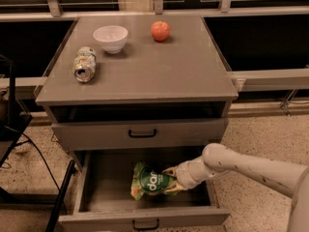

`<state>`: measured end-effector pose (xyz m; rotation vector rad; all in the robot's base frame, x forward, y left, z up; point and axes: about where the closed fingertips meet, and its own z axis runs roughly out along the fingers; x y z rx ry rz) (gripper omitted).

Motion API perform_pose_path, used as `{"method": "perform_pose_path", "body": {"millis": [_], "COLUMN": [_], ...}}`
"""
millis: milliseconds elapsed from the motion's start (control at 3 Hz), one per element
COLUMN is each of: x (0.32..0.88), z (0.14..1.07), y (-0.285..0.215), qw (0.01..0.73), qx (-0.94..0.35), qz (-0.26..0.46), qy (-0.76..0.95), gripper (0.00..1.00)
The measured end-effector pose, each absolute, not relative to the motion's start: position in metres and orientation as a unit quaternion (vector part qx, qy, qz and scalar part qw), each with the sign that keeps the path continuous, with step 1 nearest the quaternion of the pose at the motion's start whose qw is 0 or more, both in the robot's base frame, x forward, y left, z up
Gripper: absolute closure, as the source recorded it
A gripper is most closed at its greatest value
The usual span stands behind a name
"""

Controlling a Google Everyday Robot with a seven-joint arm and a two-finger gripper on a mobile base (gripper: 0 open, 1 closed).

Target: Place green rice chip bag into middle drawer

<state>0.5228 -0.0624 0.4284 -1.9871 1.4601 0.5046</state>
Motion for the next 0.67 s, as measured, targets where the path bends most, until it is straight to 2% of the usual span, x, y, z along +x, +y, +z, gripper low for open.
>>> {"method": "perform_pose_path", "body": {"millis": [667], "x": [0.527], "z": [0.406], "y": [-0.052], "qw": [0.286], "qx": [-0.757], "qz": [0.184], "qy": [0.558], "gripper": [1.00]}}
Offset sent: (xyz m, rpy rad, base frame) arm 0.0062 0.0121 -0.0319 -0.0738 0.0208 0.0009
